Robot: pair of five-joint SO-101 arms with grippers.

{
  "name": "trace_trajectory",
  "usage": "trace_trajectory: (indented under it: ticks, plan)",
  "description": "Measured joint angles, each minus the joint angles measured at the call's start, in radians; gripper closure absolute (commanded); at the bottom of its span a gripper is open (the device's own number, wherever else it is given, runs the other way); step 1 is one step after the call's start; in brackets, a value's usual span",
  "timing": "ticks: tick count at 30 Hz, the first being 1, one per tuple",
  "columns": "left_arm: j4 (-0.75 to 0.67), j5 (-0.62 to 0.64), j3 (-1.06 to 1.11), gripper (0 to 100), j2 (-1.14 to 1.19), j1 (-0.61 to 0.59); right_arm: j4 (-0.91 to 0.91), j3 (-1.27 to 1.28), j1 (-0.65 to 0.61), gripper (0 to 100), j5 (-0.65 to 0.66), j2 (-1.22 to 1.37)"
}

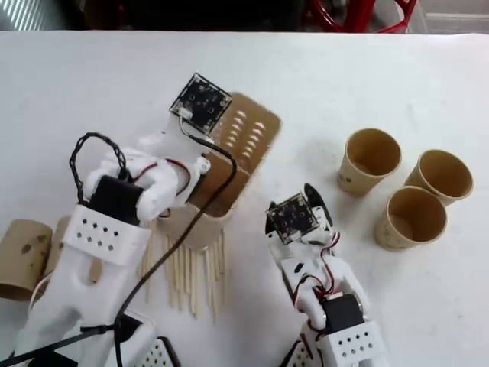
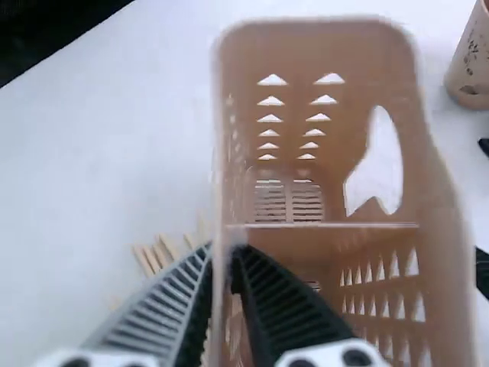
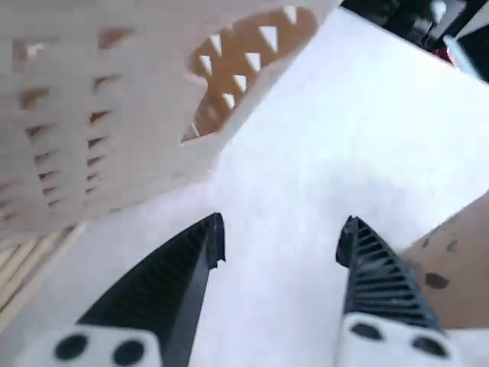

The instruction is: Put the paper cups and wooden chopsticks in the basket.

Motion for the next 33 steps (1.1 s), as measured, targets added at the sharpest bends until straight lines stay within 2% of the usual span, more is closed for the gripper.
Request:
trace_trajectory:
  ticks: [9,13,22,28,33]
  plan:
    - [0.000,0.163,0.000,98,0.000,0.000,0.298,-0.209,0.129,75.5,0.000,0.003]
    - [0.000,0.213,0.000,98,0.000,0.005,0.385,-0.298,0.137,75.5,0.000,0.000]
    - [0.002,0.354,-0.069,98,0.002,0.092,0.419,-0.316,0.144,75.5,0.000,0.002]
    - [-0.005,0.559,-0.107,98,0.002,0.094,0.425,-0.316,0.144,75.5,0.000,0.002]
    - [-0.068,0.680,-0.089,98,0.025,0.095,0.425,-0.316,0.143,75.5,0.000,0.002]
